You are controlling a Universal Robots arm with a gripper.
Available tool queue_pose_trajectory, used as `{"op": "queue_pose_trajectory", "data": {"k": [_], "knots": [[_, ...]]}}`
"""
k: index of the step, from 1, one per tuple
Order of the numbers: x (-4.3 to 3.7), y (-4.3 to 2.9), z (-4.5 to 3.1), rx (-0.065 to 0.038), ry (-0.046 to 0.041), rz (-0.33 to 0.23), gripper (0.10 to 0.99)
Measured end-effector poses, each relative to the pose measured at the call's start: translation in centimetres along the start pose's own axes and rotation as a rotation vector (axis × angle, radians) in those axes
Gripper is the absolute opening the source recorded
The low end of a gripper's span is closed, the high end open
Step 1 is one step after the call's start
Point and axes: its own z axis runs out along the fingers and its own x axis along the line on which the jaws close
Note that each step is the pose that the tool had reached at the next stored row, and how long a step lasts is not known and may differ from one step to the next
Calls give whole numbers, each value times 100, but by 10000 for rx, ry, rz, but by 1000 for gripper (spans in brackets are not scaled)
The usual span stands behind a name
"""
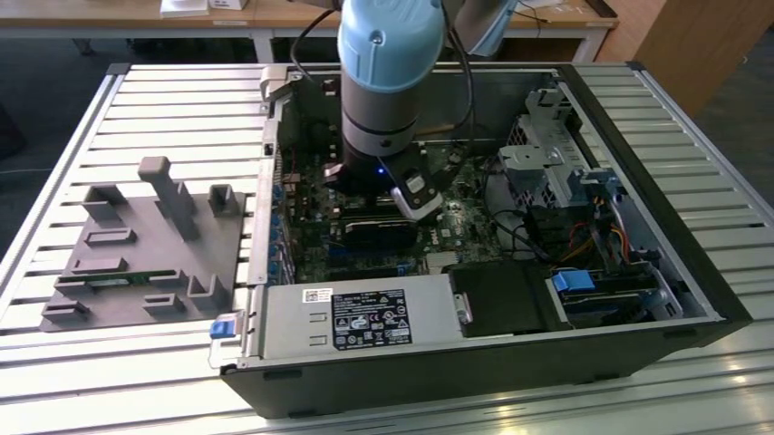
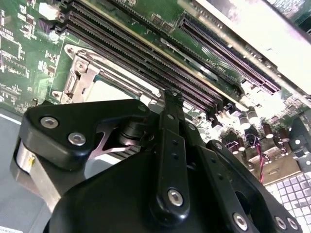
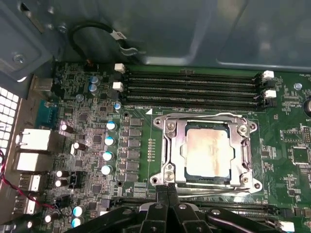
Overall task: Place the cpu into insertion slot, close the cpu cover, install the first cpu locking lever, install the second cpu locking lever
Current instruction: 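Install the second cpu locking lever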
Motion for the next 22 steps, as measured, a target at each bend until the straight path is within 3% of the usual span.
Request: {"op": "queue_pose_trajectory", "data": {"k": [5, 15, 22], "knots": [[24, -15, 49, -164, -6, -4, 106], [57, -29, 103, -623, -21, -5, 106], [81, -37, 131, -735, -24, -7, 106]]}}
